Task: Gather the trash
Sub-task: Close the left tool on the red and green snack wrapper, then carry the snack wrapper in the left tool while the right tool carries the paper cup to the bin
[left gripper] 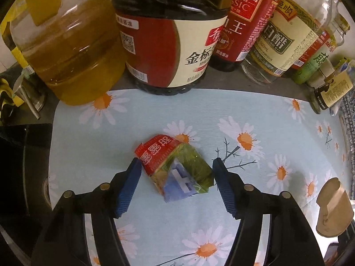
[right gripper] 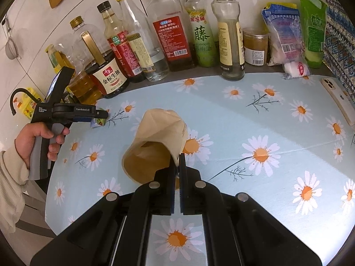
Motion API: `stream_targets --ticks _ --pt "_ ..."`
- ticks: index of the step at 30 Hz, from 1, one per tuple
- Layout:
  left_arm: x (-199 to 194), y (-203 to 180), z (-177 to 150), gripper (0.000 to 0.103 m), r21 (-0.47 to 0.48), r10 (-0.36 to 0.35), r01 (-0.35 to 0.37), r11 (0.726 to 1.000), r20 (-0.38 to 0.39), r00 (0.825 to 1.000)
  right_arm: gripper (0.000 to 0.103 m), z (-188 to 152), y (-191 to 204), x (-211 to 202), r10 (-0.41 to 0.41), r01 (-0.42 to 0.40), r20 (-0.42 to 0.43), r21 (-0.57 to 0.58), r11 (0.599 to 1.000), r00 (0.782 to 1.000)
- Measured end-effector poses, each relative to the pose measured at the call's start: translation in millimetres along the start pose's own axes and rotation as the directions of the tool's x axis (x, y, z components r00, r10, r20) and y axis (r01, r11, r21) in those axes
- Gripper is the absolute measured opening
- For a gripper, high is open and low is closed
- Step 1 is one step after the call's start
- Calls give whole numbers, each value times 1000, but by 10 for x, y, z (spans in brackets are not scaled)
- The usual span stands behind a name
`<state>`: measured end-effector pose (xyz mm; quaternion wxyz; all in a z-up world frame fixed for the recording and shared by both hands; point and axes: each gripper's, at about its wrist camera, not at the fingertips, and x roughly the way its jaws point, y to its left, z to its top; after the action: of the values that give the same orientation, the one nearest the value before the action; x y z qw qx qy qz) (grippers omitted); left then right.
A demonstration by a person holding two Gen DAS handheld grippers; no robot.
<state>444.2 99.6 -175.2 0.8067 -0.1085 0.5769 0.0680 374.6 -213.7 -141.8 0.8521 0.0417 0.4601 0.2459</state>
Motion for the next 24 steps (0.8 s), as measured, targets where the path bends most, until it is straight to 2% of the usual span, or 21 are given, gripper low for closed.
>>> stream_targets --ticks 10,24 --pt "-106 -39 -121 61 -6 -25 25 1000 6 1000 4 5 37 -33 9 -9 11 -6 1000 1000" --pt "-798 15 -636 61 22 -103 101 995 66 992 4 -179 433 -157 21 -21 11 -47 999 1000"
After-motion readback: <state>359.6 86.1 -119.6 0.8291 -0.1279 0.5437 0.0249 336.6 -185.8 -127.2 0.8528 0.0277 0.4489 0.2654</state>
